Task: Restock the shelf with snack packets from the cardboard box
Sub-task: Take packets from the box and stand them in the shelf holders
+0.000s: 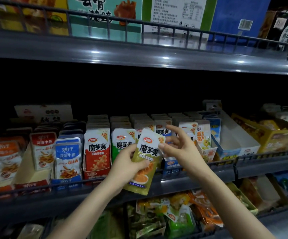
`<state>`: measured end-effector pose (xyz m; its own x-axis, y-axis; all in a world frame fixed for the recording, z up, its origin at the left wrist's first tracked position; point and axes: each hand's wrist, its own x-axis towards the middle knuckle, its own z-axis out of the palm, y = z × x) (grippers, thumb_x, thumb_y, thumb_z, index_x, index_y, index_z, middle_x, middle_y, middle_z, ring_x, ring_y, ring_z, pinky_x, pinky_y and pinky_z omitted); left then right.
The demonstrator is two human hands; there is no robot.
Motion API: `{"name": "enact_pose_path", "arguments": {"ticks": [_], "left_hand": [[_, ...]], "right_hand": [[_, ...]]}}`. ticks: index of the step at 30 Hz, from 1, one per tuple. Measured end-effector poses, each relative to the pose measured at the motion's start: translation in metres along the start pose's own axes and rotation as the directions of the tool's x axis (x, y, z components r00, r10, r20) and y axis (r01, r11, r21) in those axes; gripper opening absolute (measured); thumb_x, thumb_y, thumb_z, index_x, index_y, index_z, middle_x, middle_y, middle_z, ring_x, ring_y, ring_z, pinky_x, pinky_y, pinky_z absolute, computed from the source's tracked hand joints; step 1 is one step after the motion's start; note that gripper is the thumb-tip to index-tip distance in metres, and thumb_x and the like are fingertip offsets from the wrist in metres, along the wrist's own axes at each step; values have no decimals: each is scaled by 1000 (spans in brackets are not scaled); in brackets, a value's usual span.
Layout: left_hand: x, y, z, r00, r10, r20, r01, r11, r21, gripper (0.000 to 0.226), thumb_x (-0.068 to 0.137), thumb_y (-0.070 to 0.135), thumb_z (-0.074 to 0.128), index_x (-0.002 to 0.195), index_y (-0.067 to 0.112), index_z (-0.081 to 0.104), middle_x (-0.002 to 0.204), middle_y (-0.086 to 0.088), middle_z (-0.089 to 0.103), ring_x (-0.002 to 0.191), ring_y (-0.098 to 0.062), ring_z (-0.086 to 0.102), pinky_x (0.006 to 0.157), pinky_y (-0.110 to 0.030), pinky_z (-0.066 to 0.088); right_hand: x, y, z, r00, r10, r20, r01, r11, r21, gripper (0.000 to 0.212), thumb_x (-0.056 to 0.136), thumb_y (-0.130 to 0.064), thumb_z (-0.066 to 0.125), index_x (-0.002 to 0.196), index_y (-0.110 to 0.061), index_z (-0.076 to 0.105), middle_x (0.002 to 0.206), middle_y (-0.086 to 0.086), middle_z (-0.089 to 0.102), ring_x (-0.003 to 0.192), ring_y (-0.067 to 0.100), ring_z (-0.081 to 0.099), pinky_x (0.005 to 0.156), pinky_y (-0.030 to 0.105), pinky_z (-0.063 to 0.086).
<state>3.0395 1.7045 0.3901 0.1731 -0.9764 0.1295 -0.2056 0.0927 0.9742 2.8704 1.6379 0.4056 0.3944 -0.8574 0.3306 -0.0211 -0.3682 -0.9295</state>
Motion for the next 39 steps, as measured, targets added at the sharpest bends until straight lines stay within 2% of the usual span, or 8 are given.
{"name": "enact_pose_path", "arguments": {"ticks": [4, 8, 11, 14, 20, 26, 33, 39], "left_hand": [[-16, -2, 3, 992, 22, 122, -29, 998, 50, 37, 79, 5, 73, 108, 25, 61, 102, 7, 69, 91, -7, 67, 72, -21, 55], [-22, -11, -4, 988, 21, 150, -49, 981, 190, 32, 80, 13, 74, 102, 30, 59, 102, 5, 65, 94, -13, 65, 79, -26, 54], [-20, -25, -19, 982, 157, -105, -70, 821, 567, 28, 84, 28, 69, 111, 28, 60, 111, 11, 59, 104, -9, 56, 91, -24, 45], [-15, -39, -34, 875, 298, -382, 125, 623, 772, 43, 86, 38, 63, 123, 15, 59, 119, -4, 59, 111, -22, 54, 94, -35, 42], [-5, -59, -32, 882, 180, -435, 292, 515, 806, 69, 89, 56, 48, 139, 9, 43, 131, -13, 51, 119, -28, 48, 100, -41, 39], [-4, -63, -30, 881, 222, -418, 242, 547, 802, 57, 93, 51, 46, 139, 19, 46, 127, -6, 52, 119, -24, 46, 98, -36, 34], [-3, -71, -29, 866, 271, -421, 204, 577, 791, 52, 91, 46, 54, 133, 16, 54, 120, -10, 60, 111, -28, 53, 94, -40, 38], [-7, -68, -31, 873, 265, -411, 190, 590, 785, 51, 92, 45, 53, 134, 16, 53, 118, -10, 58, 109, -27, 51, 93, -38, 37]], "right_hand": [[-16, -7, 0, 983, 141, 116, -143, 990, 12, 45, 77, -4, 73, 116, -20, 57, 92, 6, 72, 73, 14, 67, 53, 24, 51], [-25, -7, -6, 983, 146, 109, -140, 988, -60, 18, 81, -3, 69, 96, -10, 65, 81, -1, 71, 69, 9, 65, 54, 18, 48], [-18, -14, -22, 993, 30, -114, -37, 998, -54, 16, 85, -4, 65, 97, -15, 65, 85, -2, 71, 77, 9, 67, 62, 18, 52], [0, -20, -28, 945, -193, -264, 160, 977, -140, 15, 88, -5, 63, 100, -13, 63, 86, -6, 66, 77, 1, 63, 61, 16, 50], [54, 16, -1, 962, -210, -177, 99, 867, -489, 21, 89, -15, 65, 111, -14, 64, 102, 3, 66, 95, 22, 63, 76, 40, 54], [74, 41, 21, 976, -197, -90, 76, 700, -710, 33, 91, -21, 64, 123, -14, 62, 116, 6, 64, 102, 25, 58, 75, 26, 37], [86, 53, 25, 952, -293, -93, 71, 504, -861, 42, 89, -22, 66, 130, -14, 57, 115, 14, 58, 110, 34, 50, 72, 30, 33], [63, 47, 21, 936, -319, -151, 46, 534, -844, 43, 84, -19, 71, 125, -12, 60, 112, 16, 59, 101, 37, 56, 66, 31, 40]]}}
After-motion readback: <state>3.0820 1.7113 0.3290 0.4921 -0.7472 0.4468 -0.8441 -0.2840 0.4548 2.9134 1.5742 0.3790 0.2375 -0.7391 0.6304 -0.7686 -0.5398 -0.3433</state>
